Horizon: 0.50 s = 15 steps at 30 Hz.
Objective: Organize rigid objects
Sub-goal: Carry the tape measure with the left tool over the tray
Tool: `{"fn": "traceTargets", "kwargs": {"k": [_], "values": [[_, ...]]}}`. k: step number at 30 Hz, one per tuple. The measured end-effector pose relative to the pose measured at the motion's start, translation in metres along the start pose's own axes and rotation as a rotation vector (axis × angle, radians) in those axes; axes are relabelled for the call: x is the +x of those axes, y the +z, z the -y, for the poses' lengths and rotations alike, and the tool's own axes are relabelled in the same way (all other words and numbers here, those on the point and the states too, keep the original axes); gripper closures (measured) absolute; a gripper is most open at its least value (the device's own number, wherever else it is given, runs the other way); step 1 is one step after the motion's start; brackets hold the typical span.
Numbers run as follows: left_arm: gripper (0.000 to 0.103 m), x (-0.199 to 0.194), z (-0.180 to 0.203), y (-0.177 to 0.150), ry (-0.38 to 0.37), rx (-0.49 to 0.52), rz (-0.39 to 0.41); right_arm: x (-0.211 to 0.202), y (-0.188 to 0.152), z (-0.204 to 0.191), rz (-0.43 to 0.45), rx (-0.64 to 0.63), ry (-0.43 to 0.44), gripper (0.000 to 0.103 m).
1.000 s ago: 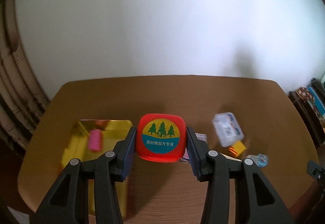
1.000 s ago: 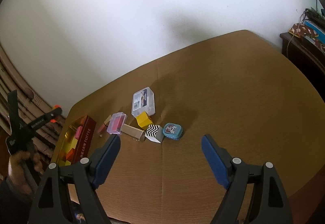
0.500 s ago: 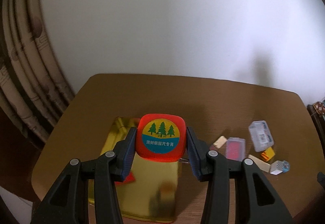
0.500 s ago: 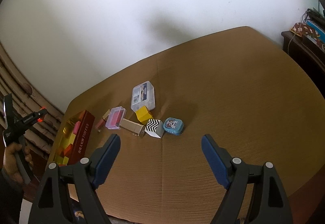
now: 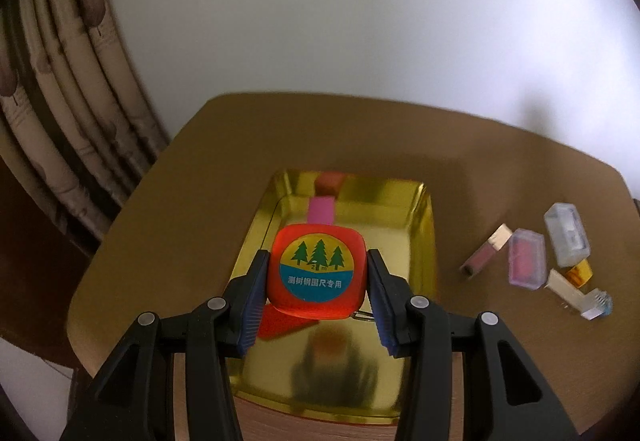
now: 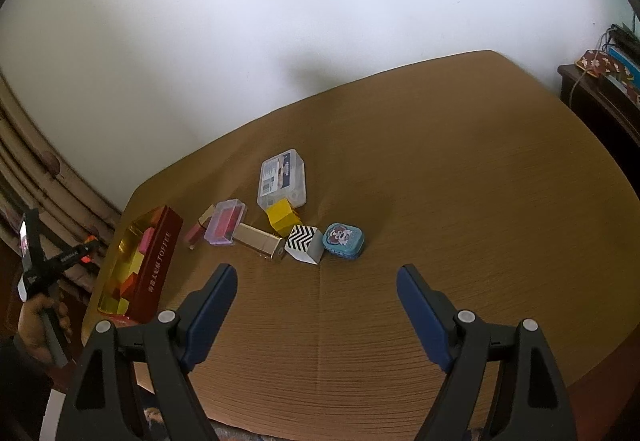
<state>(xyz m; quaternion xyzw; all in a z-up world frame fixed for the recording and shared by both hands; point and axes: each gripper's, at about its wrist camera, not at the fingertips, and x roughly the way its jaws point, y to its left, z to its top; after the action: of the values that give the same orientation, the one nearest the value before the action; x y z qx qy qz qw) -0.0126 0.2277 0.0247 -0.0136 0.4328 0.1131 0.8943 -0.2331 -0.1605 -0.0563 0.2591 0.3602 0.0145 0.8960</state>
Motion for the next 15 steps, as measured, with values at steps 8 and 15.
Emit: {"fn": "traceTargets", "kwargs": {"k": [8,15], "values": [[0.06,0.036,-0.01,-0.009,0.005,-0.036,-0.082,0.005,-0.001,-0.002,-0.015,-0.01,-0.005,0.019],[0.06,0.077,-0.014,0.001,0.017,-0.074,-0.176,0.007,-0.002,-0.003,-0.02,-0.017,-0.009,0.019]]}}
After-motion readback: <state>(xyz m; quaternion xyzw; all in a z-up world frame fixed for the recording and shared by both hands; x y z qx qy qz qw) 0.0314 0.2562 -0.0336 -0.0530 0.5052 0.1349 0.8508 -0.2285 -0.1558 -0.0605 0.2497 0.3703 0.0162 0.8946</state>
